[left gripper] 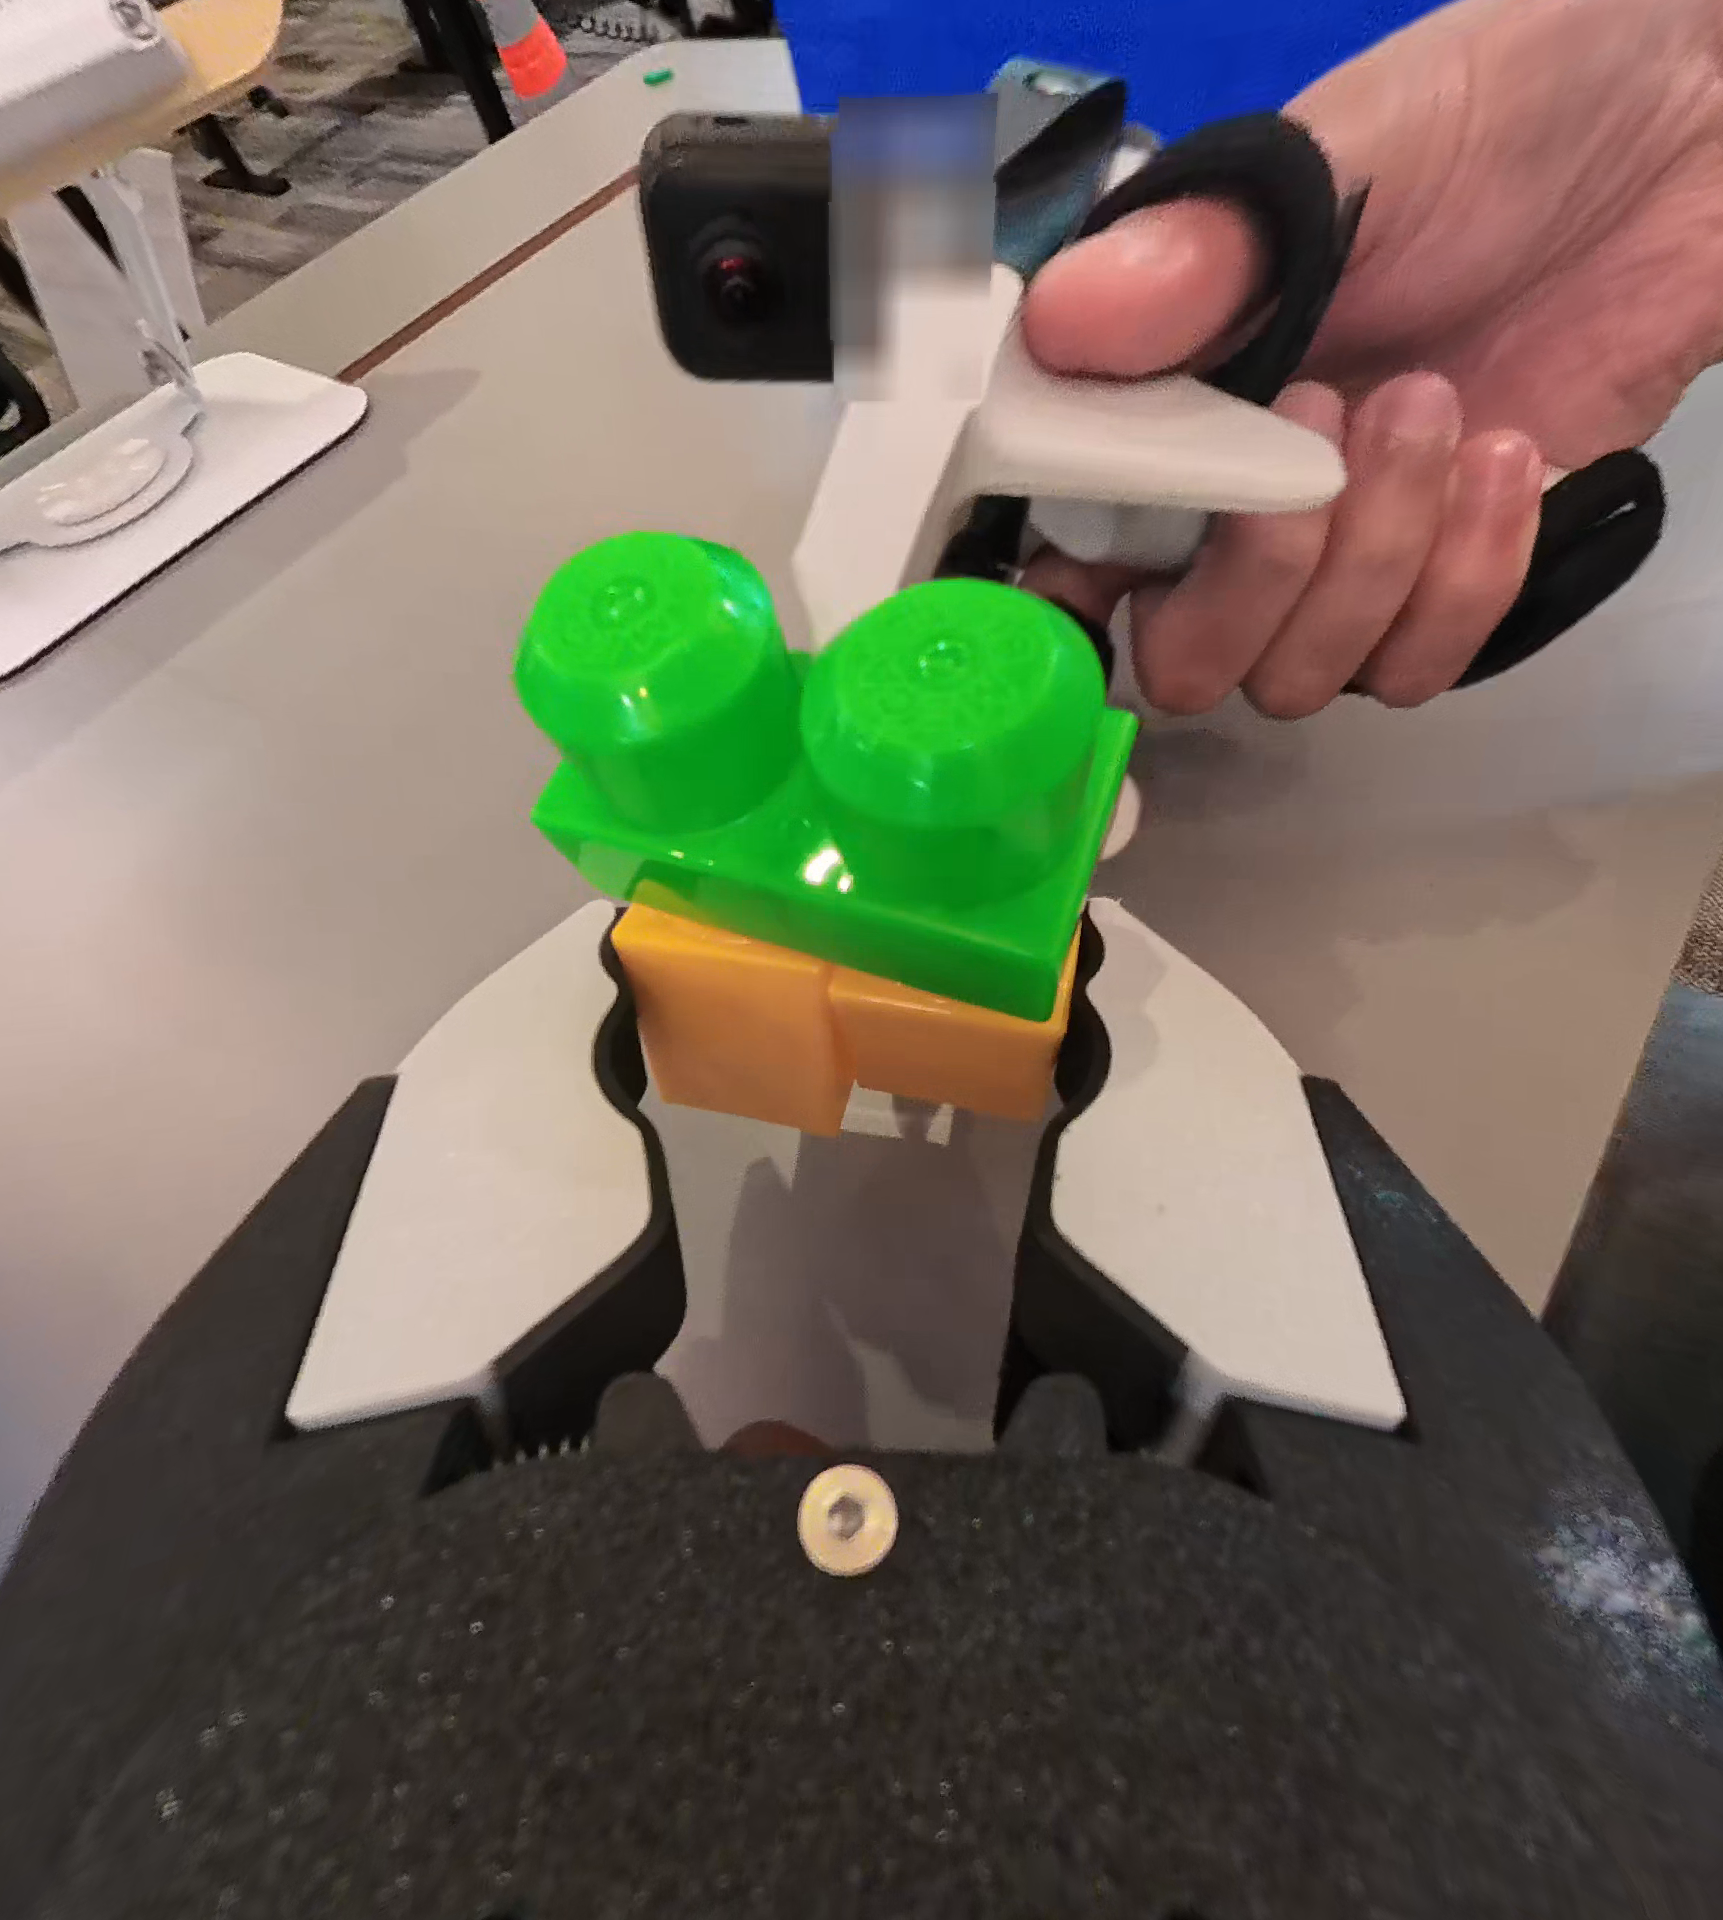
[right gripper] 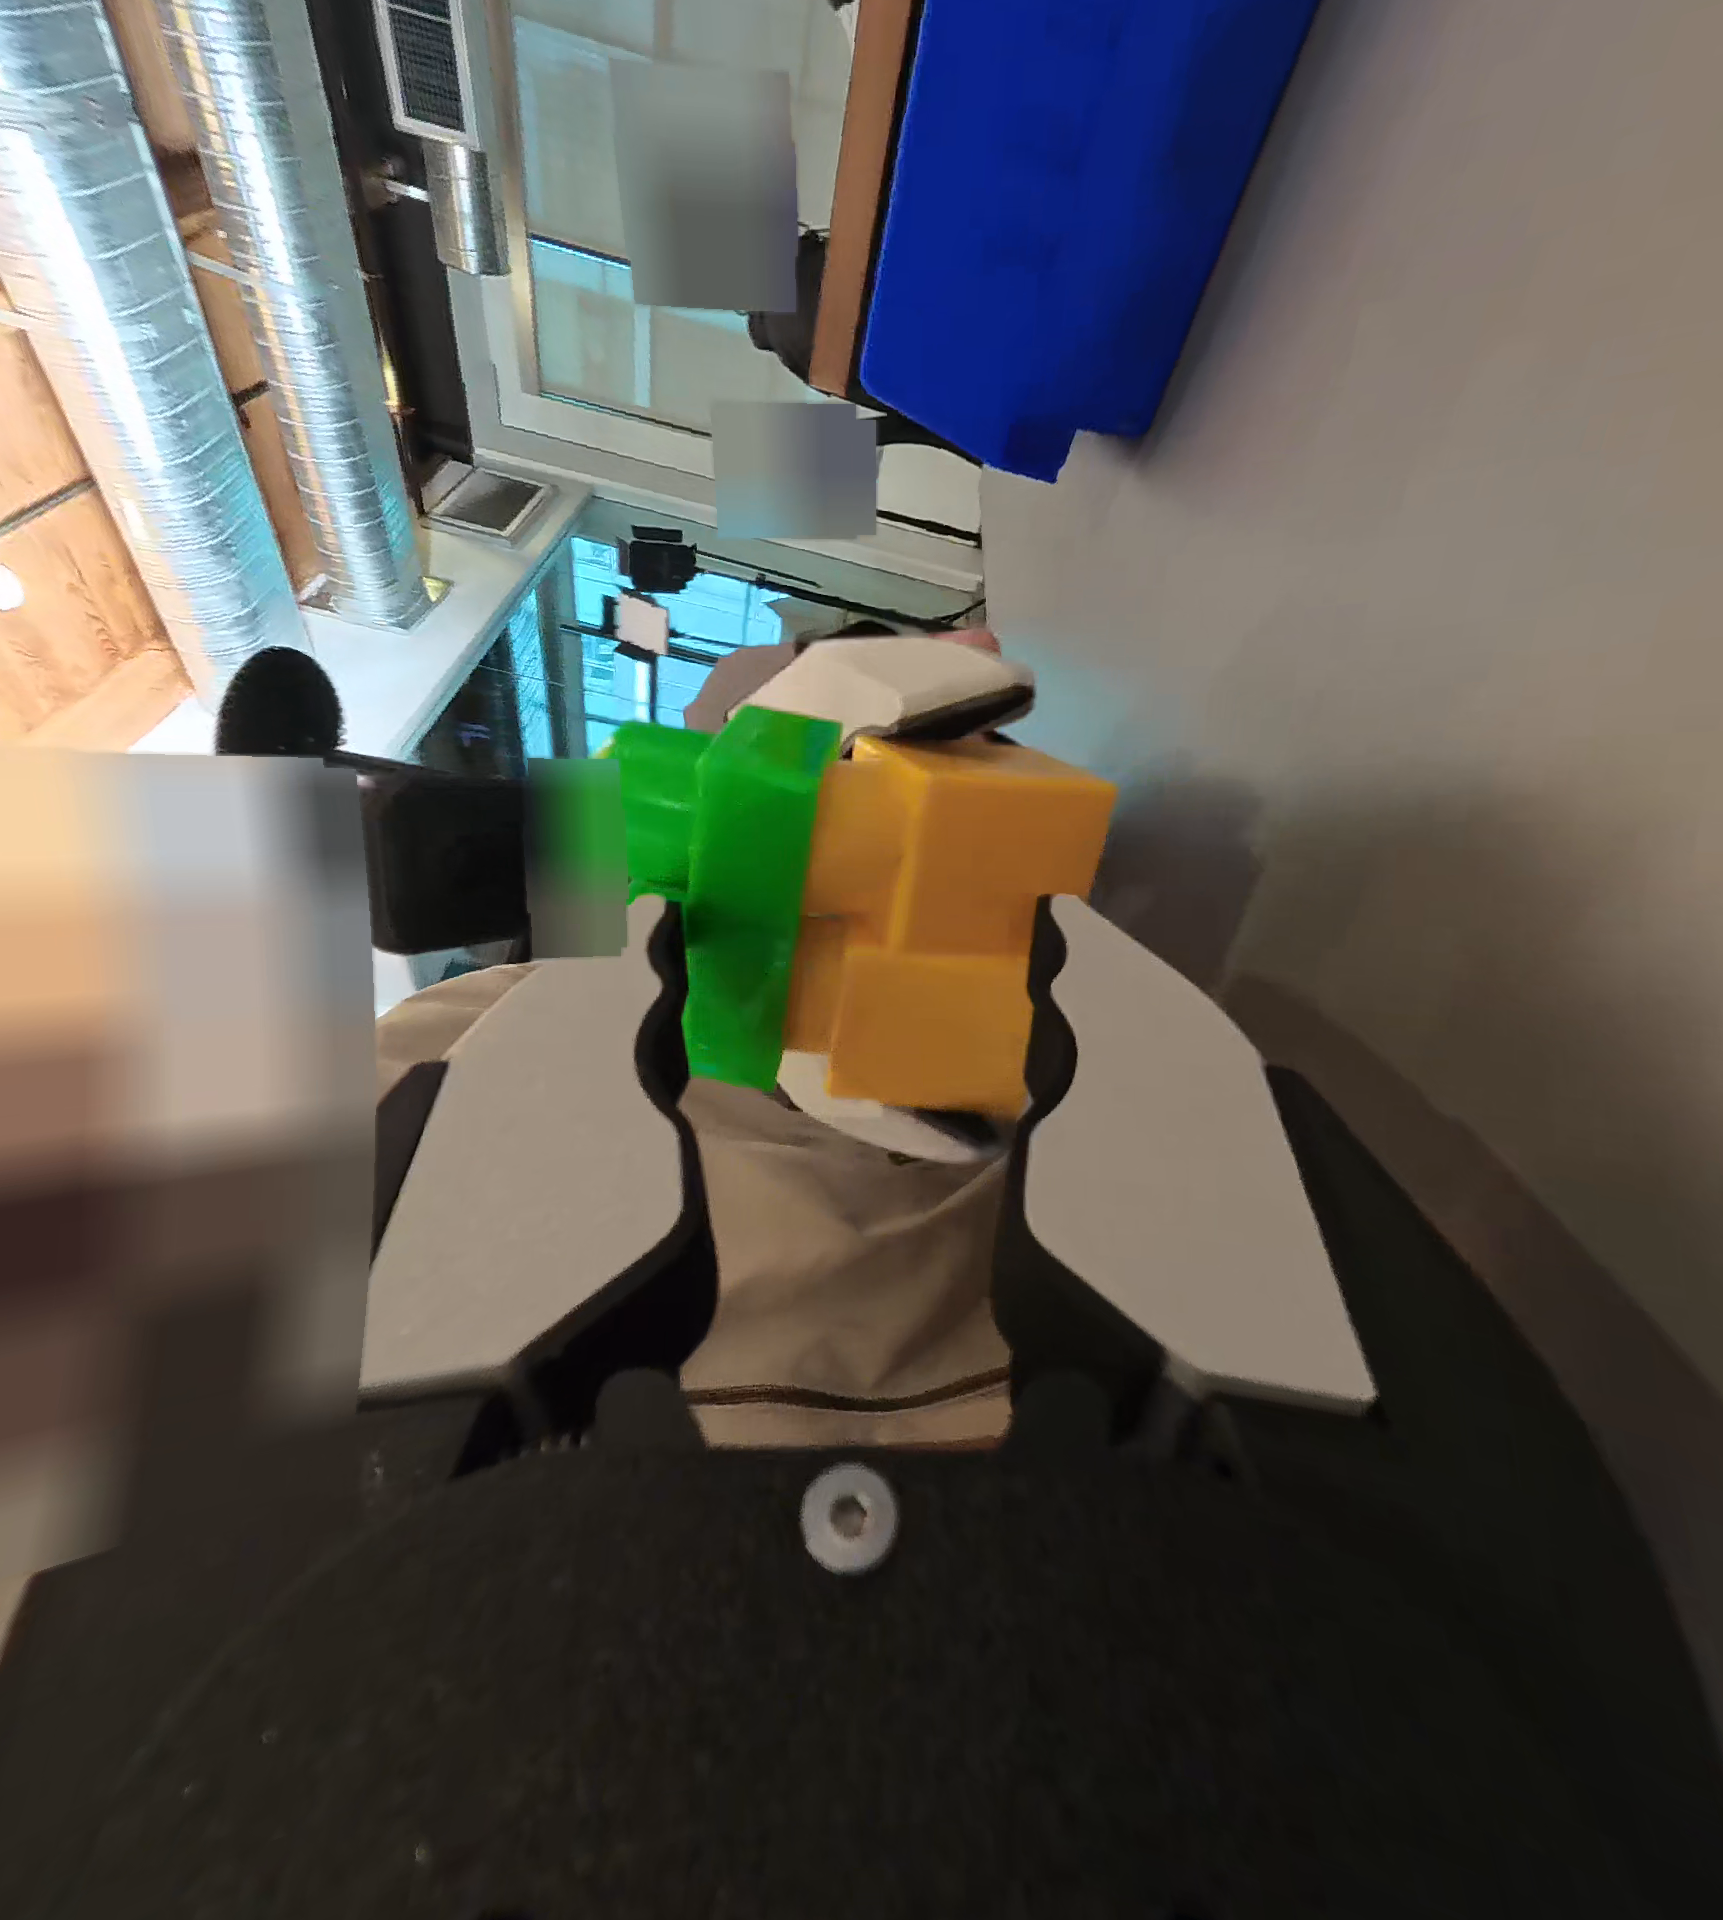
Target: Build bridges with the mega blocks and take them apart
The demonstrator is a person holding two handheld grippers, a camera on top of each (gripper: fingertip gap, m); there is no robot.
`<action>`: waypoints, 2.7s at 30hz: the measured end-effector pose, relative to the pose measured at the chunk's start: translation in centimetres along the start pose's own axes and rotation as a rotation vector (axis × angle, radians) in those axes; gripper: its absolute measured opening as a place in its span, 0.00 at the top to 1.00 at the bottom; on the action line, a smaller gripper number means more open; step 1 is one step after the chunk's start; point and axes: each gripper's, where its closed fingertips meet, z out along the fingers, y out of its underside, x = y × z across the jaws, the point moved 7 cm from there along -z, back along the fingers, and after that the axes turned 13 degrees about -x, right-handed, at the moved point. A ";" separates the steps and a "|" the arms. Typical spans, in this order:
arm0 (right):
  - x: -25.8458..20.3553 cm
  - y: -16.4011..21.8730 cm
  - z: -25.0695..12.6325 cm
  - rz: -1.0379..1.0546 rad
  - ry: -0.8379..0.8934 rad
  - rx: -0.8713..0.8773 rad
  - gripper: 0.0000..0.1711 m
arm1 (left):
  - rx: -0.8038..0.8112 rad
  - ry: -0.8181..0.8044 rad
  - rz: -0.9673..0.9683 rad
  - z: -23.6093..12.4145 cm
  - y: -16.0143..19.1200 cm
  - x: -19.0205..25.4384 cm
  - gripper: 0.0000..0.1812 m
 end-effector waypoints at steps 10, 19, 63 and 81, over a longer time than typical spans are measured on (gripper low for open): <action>0.3 -0.3 -0.1 -0.006 -0.046 0.029 0.63 | 0.014 -0.027 0.005 0.2 -0.4 -0.3 0.57; -0.1 0.0 -0.8 -0.069 -0.090 0.048 0.53 | 0.060 0.002 -0.010 -0.7 -1.0 -0.6 0.57; 0.0 -0.1 0.3 -0.109 -0.161 0.009 0.59 | 0.028 0.093 0.077 -0.8 -1.5 -0.2 0.57; -0.8 -0.1 1.4 -0.085 -0.150 -0.010 0.54 | -0.022 0.092 0.135 -1.1 -1.9 -0.5 0.57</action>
